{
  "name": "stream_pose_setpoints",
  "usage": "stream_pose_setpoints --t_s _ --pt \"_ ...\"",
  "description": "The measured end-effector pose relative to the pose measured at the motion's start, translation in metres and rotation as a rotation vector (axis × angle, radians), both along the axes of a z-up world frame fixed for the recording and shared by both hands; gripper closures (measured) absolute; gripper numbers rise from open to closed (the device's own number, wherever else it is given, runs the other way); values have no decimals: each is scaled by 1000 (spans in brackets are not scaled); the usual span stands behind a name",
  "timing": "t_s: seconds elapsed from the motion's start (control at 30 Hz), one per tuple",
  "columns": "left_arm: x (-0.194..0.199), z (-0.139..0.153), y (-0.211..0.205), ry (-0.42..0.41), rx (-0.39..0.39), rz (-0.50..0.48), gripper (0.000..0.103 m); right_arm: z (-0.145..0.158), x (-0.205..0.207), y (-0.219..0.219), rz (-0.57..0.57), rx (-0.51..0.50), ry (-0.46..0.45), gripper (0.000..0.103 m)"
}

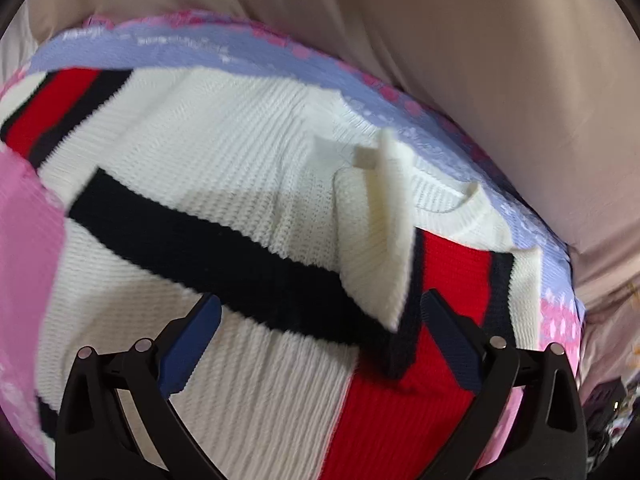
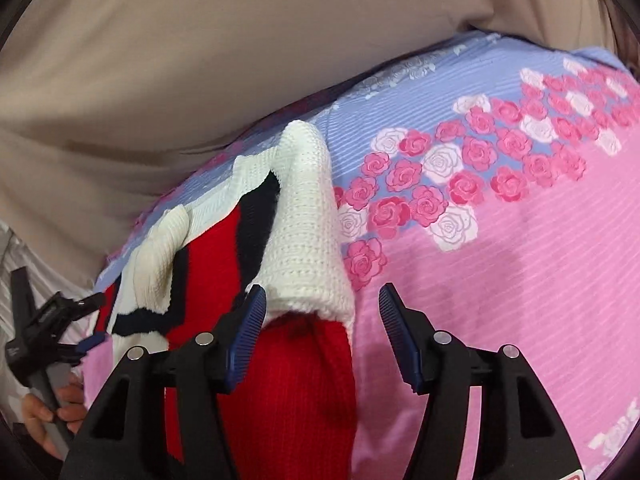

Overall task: Fold small clothes
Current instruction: 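Lift the sleeve with the right gripper and fold it across the sweater body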

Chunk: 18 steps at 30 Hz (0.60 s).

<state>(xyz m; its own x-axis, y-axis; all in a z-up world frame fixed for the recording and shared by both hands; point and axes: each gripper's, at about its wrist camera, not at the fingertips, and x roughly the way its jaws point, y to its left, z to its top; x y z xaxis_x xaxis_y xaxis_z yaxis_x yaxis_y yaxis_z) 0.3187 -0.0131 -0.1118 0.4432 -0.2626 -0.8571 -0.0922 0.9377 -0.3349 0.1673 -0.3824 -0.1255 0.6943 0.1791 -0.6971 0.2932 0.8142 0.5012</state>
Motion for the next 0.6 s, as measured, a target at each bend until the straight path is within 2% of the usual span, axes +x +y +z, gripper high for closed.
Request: stream_pose_setpoints --t_s 0.07,0.1,0.13,0.17,0.2,0.23,0.33,0.4,0.47,0.5,0.57,0.6 --pt "9 -8 -8 -9 5 -1 27 -11 2 -1 13 22 15 44" --pt "13 -11 -12 -9 -1 -23 48 -21 7 9 25 21 19 44" --pt "15 -13 -16 -10 -24 -46 66 -27 15 11 35 26 20 49" --pt "19 -14 -17 -9 -36 -56 76 -27 17 15 43 34 12 59" --pt "20 -12 -18 -17 -40 -54 87 -22 16 21 50 43 -3 80" --pt "18 -5 -17 -44 -25 -38 93 -16 11 22 43 39 -23 80" --pt "11 6 -11 -87 6 13 94 14 -7 14 -14 -27 -113 82" --pt "8 -7 -14 -34 -1 -10 94 24 -25 -5 -75 -38 -144 83" --pt "5 -20 -17 30 -28 -28 93 15 -30 -13 -82 -63 -89 83" --pt "1 -21 -19 48 -63 -25 89 3 -28 -11 -65 -97 -32 83" --pt "-3 -8 -24 11 -87 -36 66 -8 -23 0 -24 -133 37 82" --pt "-4 3 -27 -26 -64 -37 46 -5 -24 7 -19 -167 45 79"
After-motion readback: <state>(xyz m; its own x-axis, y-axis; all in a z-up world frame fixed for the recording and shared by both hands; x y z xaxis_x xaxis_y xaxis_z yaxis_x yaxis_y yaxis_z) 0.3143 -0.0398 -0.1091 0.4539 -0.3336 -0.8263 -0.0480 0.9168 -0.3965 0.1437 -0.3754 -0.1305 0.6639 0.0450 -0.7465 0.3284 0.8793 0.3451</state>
